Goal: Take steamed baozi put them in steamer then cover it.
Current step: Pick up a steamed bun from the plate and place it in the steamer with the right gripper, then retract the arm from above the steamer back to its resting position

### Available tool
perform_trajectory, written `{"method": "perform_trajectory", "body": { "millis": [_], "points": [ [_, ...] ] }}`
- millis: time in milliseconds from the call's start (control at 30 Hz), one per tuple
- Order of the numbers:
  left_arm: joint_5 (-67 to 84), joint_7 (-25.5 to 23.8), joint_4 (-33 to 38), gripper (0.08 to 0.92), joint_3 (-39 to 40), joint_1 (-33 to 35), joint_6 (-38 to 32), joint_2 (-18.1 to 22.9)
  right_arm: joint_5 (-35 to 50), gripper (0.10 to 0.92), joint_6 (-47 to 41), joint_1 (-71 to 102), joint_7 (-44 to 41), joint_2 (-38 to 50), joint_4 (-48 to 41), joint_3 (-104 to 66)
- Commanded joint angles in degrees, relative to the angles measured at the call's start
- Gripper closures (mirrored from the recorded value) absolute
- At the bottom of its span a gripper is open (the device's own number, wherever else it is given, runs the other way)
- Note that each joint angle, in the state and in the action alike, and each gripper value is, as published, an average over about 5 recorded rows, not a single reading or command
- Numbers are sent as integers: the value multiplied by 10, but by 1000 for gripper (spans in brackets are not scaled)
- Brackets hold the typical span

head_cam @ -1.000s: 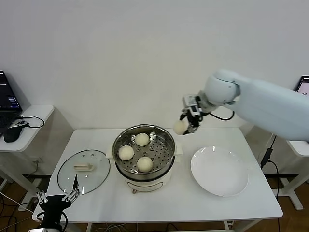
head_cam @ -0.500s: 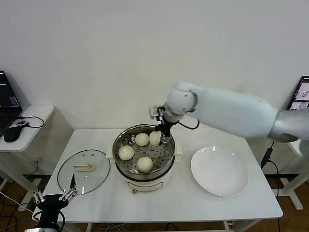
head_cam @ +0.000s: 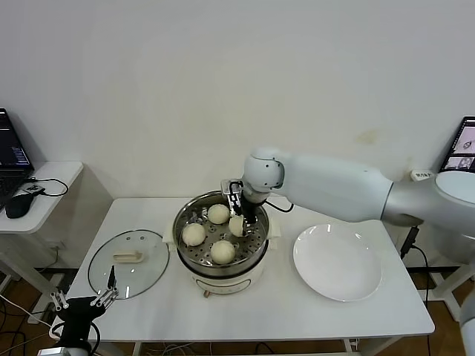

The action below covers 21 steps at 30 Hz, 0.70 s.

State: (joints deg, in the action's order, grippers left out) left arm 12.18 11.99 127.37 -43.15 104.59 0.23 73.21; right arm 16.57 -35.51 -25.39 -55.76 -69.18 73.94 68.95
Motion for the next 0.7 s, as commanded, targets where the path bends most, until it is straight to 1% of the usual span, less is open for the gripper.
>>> {"method": "perform_trajectory", "body": {
  "millis": [33, 133, 333, 400, 467, 567, 700],
  "points": [
    [0, 0, 0, 177, 0, 0, 0, 1, -14, 401, -5, 18, 6, -14, -17, -2],
    [0, 0, 0, 177, 0, 0, 0, 2, -18, 382, -5, 19, 8, -11, -15, -7],
    [0, 0, -1, 177, -1, 1, 0, 3, -14, 242, -11, 9, 11, 21, 16, -42],
    [0, 0, -2, 177, -2, 0, 0, 3, -11, 214, -12, 3, 15, 42, 38, -54],
    [0, 0, -4, 177, -2, -1, 0, 2, -8, 206, -13, -1, 30, 70, 66, -65],
    [0, 0, -8, 177, -2, -3, 0, 0, 16, 203, -17, 4, 93, 122, 120, -81],
    [0, 1, -14, 177, -2, -7, 0, -2, 84, 202, -8, 46, 249, 198, 194, -118]
  ]
}}
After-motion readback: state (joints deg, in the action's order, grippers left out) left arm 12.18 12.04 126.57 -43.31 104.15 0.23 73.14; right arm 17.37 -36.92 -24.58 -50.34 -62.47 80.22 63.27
